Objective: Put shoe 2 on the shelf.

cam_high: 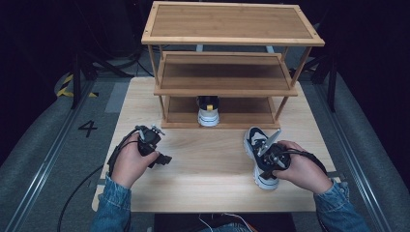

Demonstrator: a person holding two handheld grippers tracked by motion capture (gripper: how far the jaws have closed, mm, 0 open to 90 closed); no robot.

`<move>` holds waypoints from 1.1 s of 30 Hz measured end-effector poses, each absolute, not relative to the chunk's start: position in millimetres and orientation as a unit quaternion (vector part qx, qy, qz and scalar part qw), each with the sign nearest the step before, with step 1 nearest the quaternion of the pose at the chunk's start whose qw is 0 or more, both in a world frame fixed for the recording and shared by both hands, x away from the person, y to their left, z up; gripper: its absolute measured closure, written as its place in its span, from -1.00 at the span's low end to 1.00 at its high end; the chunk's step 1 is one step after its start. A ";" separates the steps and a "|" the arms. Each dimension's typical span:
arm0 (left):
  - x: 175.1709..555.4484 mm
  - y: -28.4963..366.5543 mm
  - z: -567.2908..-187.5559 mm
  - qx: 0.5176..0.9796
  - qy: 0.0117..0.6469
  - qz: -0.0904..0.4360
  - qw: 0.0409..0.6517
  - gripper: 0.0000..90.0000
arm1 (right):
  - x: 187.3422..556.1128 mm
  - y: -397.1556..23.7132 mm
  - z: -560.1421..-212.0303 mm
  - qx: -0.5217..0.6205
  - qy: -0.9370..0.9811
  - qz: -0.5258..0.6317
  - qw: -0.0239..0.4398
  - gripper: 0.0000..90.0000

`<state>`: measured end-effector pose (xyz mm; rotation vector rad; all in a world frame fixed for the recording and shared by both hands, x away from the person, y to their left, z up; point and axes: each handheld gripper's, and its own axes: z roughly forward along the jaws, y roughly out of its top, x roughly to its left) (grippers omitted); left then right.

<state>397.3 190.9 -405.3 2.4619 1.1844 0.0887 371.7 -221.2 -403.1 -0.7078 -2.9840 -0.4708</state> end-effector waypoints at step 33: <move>379.7 232.5 -410.6 0.852 0.488 0.035 0.187 -0.62 | 465.4 -169.4 -358.2 -0.199 -0.962 -0.182 -0.050 0.58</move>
